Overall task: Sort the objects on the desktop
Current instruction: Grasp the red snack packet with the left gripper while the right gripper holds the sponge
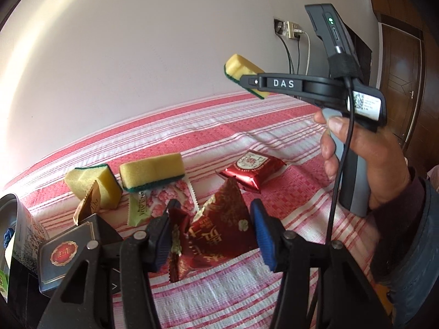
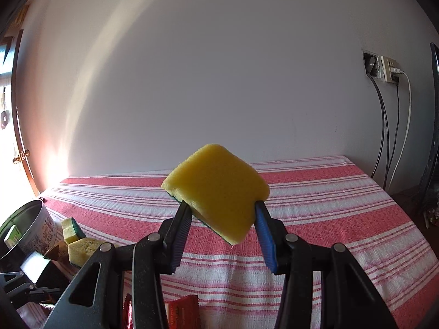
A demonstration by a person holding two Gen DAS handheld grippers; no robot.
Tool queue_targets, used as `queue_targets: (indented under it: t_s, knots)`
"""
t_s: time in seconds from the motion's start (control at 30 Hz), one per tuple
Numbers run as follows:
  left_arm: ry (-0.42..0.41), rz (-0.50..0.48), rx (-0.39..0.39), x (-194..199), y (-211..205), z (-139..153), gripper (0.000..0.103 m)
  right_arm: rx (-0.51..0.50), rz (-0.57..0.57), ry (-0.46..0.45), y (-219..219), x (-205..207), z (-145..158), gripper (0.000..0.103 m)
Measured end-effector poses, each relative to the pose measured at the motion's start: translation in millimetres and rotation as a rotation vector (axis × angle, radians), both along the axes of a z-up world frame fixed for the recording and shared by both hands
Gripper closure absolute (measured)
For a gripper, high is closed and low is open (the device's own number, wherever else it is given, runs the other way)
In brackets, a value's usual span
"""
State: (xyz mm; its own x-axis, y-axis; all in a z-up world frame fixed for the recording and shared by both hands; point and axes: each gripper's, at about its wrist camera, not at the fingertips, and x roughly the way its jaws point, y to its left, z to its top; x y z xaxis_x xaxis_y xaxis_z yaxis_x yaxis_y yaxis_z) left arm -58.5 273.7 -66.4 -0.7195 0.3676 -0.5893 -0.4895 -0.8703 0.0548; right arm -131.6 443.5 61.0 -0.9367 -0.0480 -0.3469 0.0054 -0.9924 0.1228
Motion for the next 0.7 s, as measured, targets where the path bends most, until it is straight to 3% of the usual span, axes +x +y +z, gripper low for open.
queue_targets:
  t_s: [0.7]
  knots:
    - [0.087, 0.023, 0.099, 4.3, -20.6, 9.1, 0.05, 0.191, 0.007, 0.109, -54.7, 34.3, 7.2, 0.054]
